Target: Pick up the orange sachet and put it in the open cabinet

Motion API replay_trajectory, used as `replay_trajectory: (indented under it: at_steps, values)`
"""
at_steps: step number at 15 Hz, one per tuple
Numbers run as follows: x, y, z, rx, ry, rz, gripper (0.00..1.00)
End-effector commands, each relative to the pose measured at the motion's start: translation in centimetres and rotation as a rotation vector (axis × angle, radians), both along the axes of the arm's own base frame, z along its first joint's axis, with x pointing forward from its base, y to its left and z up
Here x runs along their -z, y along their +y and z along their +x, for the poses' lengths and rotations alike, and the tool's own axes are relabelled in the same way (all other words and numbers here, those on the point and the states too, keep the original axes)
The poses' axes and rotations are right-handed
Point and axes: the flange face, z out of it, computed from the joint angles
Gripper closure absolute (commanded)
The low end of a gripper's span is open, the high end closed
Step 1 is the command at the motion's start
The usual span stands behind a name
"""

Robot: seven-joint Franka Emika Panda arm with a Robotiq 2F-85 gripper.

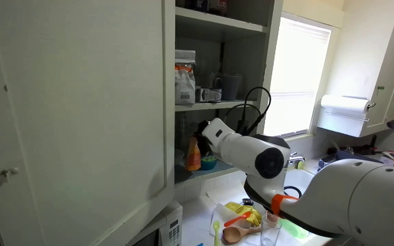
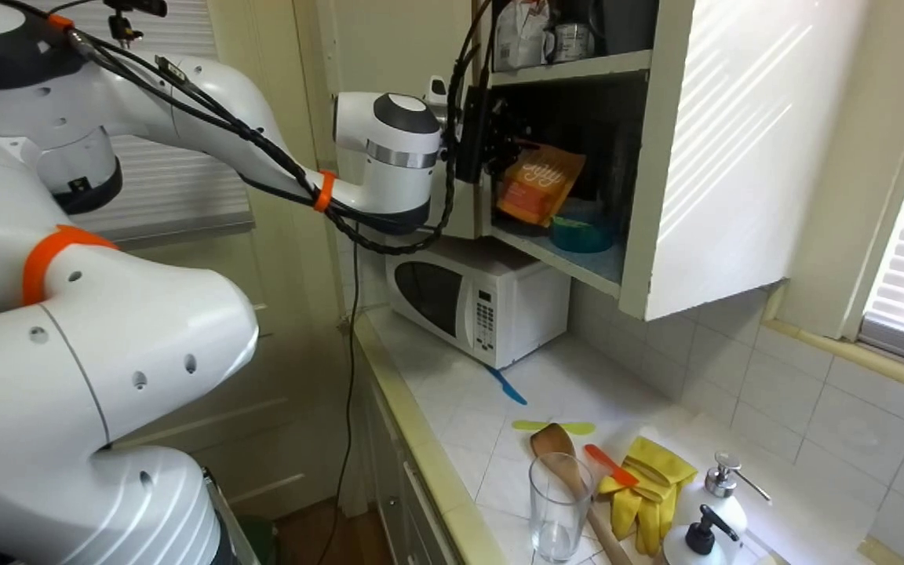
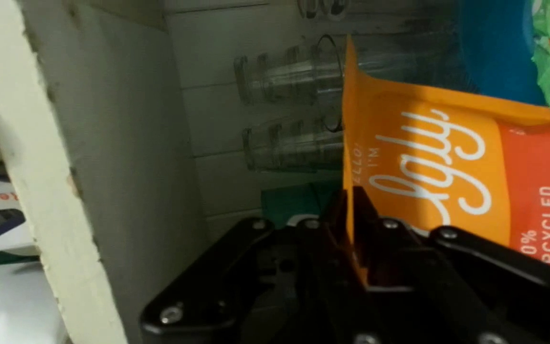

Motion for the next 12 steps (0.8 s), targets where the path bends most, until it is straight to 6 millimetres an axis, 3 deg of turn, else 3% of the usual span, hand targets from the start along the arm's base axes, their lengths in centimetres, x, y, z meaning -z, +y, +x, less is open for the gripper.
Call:
replay_trajectory:
  at_steps: [1, 5, 6, 12]
  values:
    - [1.4, 0.2, 1.0, -0.015, -0.003, -0.008, 0.98]
    - [2.5, -0.2, 1.6, -0.003, 0.01, -0.013, 0.98]
    - [2.7, -0.3, 1.7, -0.001, 0.011, -0.02, 0.76]
    - [2.7, 0.3, 2.1, -0.001, 0.002, -0.018, 0.32]
